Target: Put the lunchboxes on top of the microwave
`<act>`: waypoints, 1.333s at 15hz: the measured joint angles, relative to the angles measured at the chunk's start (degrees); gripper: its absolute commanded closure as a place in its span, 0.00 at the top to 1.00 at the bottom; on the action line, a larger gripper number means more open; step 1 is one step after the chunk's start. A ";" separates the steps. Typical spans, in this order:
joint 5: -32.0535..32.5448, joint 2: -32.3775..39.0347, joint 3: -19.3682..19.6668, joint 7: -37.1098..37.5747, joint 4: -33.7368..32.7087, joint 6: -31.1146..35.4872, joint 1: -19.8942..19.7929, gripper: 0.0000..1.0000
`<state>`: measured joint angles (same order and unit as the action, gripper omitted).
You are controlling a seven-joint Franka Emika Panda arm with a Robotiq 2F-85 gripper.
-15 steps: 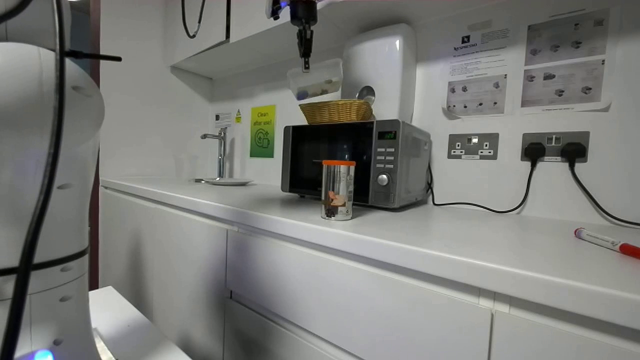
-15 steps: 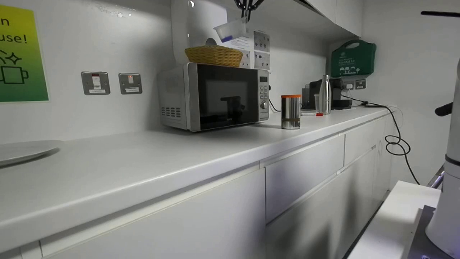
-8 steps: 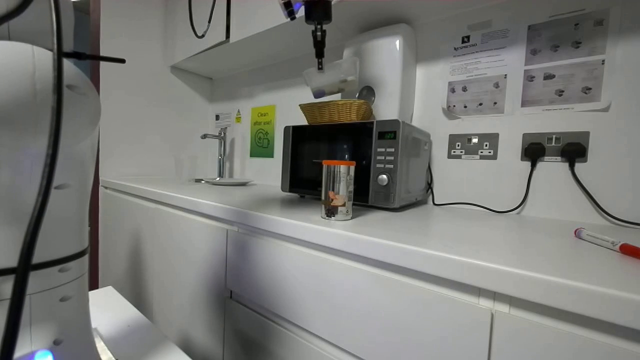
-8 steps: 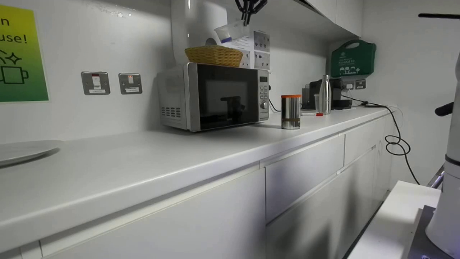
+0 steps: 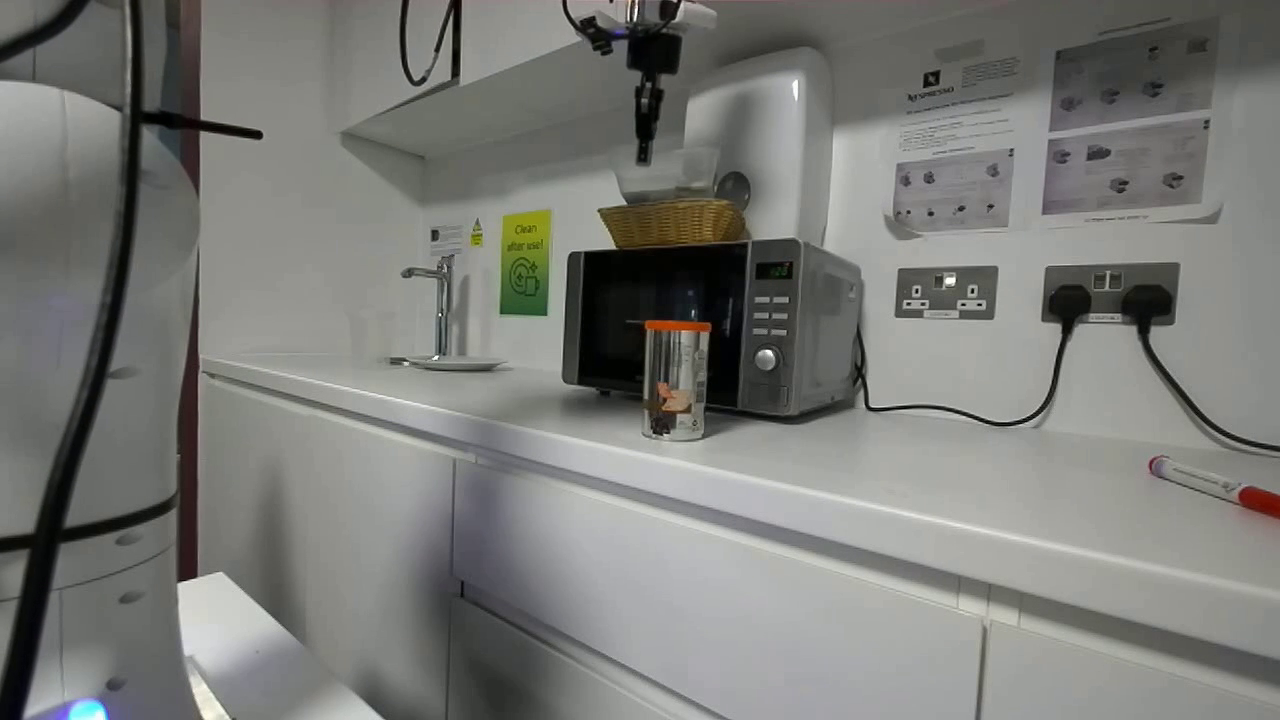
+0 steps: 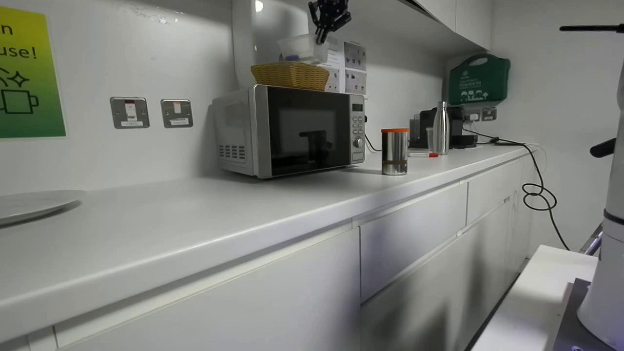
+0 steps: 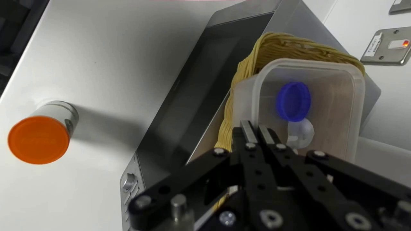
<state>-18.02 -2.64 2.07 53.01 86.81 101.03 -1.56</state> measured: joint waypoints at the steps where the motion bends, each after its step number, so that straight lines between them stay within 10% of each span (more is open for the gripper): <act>1: -0.52 0.46 -0.02 0.00 0.00 0.43 0.05 0.01; 13: 0.88 3.54 -2.11 1.78 0.93 7.61 1.78 0.01; 14: 0.83 3.70 -2.16 1.78 1.12 7.61 1.79 0.29; 20: 0.83 3.81 -2.20 1.53 1.98 7.42 1.93 0.67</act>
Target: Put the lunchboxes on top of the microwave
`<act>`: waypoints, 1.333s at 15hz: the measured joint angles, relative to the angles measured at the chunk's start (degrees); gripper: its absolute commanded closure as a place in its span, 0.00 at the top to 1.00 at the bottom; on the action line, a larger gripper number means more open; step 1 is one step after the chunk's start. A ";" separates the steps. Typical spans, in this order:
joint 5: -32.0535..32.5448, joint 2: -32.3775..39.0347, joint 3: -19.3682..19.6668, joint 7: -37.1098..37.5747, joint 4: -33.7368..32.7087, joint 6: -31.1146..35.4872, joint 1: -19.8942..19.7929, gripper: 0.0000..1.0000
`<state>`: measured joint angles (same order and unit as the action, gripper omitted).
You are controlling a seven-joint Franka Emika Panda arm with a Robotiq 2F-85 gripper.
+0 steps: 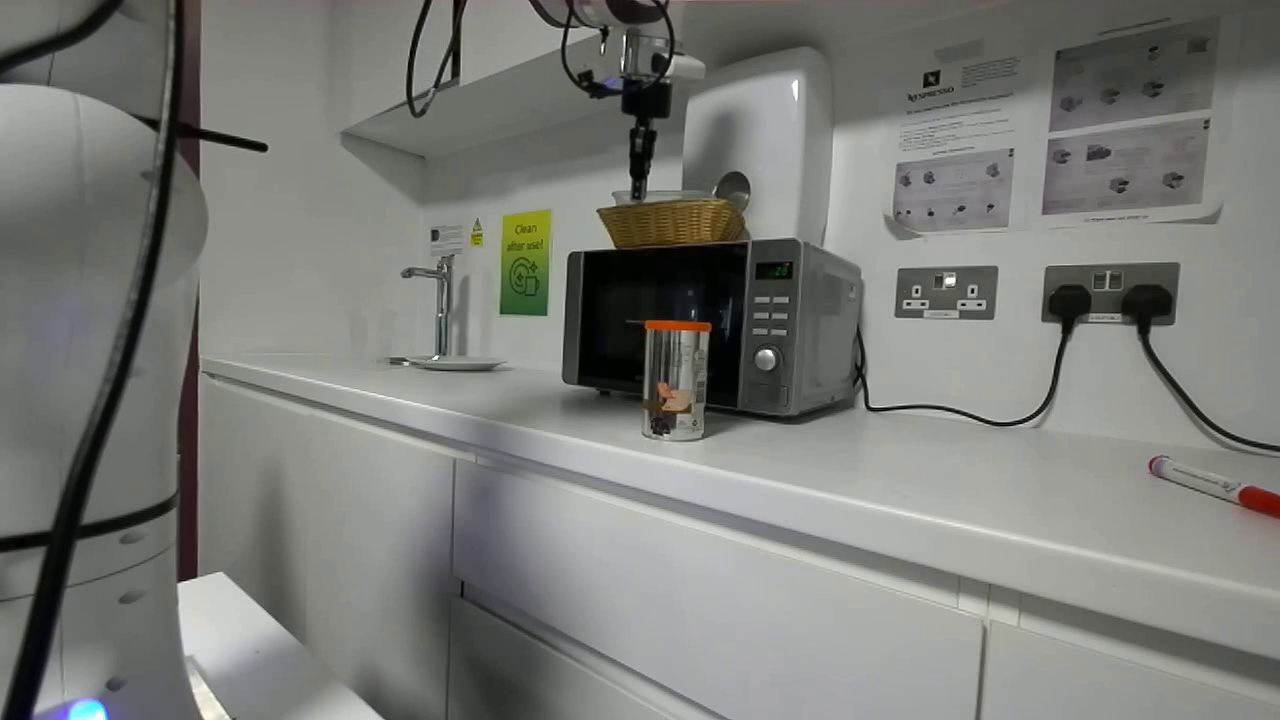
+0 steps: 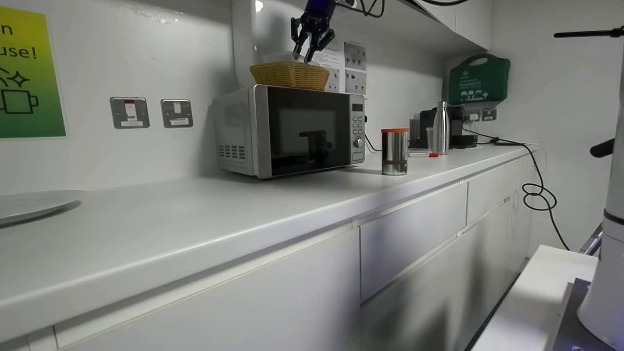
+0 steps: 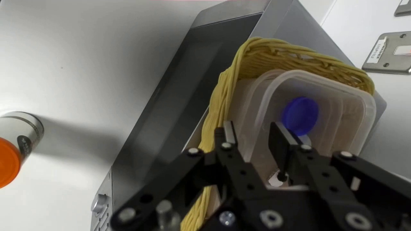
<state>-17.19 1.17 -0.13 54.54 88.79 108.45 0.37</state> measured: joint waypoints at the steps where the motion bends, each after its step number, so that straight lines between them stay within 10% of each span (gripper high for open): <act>1: 0.00 0.00 0.00 0.00 0.00 -0.01 0.07 0.74; 5: 0.34 -0.02 0.00 0.00 -0.07 -0.09 0.25 1.00; 12: 16.25 -1.92 -1.26 -2.87 -2.48 -15.85 1.81 1.00; 20: 21.69 -10.87 -3.05 -23.04 6.51 -23.39 2.72 1.00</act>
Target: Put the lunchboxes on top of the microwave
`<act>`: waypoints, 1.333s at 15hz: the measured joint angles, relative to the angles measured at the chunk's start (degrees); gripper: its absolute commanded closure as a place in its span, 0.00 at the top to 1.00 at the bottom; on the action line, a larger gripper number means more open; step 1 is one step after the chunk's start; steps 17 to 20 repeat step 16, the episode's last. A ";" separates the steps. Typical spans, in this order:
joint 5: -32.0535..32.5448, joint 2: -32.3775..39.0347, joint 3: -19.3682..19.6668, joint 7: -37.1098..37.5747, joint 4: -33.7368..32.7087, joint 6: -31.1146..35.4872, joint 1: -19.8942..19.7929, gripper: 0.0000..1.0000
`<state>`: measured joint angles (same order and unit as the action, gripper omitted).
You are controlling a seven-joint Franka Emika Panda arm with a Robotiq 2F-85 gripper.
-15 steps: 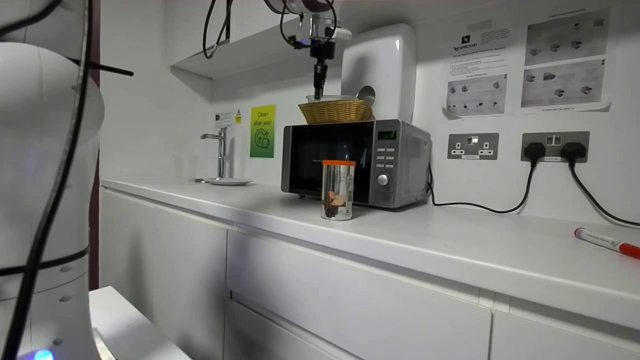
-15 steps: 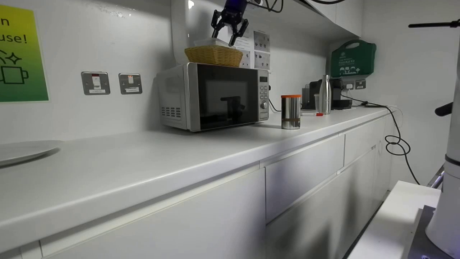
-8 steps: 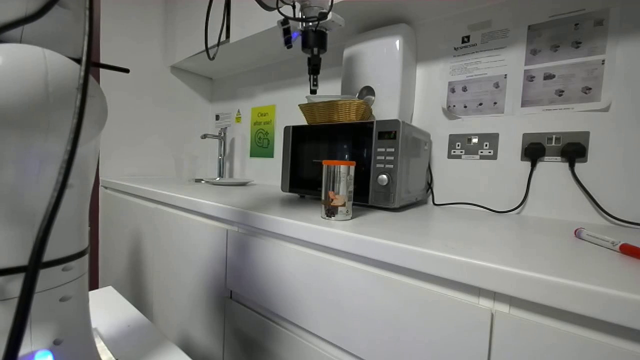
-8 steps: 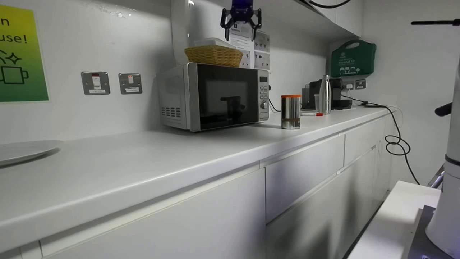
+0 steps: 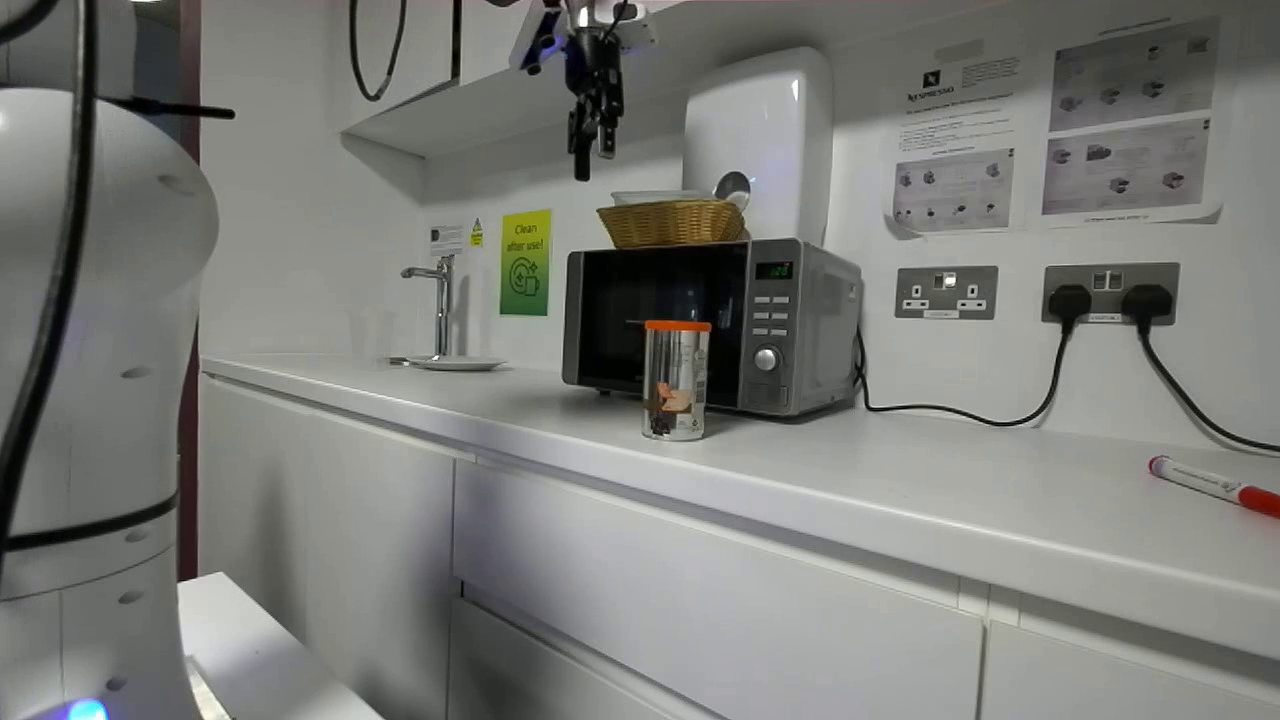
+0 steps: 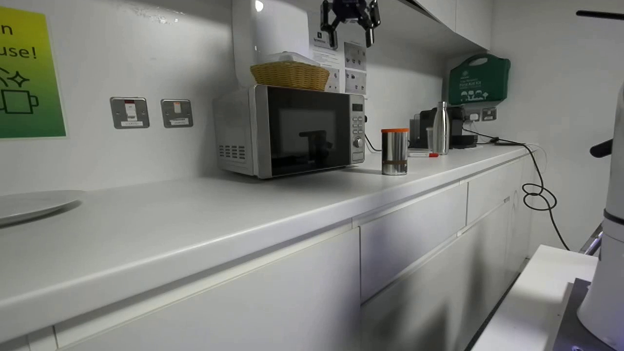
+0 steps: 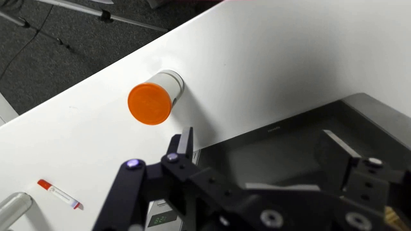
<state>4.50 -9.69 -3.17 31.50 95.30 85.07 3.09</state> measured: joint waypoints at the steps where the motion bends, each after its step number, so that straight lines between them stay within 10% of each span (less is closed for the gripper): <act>1: -0.04 -1.83 0.00 -3.11 2.91 0.99 0.00 1.00; 10: -0.04 -16.02 -0.55 -26.12 32.56 14.46 0.80 1.00; 20: -0.06 -15.93 -0.56 -26.09 31.78 14.46 0.71 1.00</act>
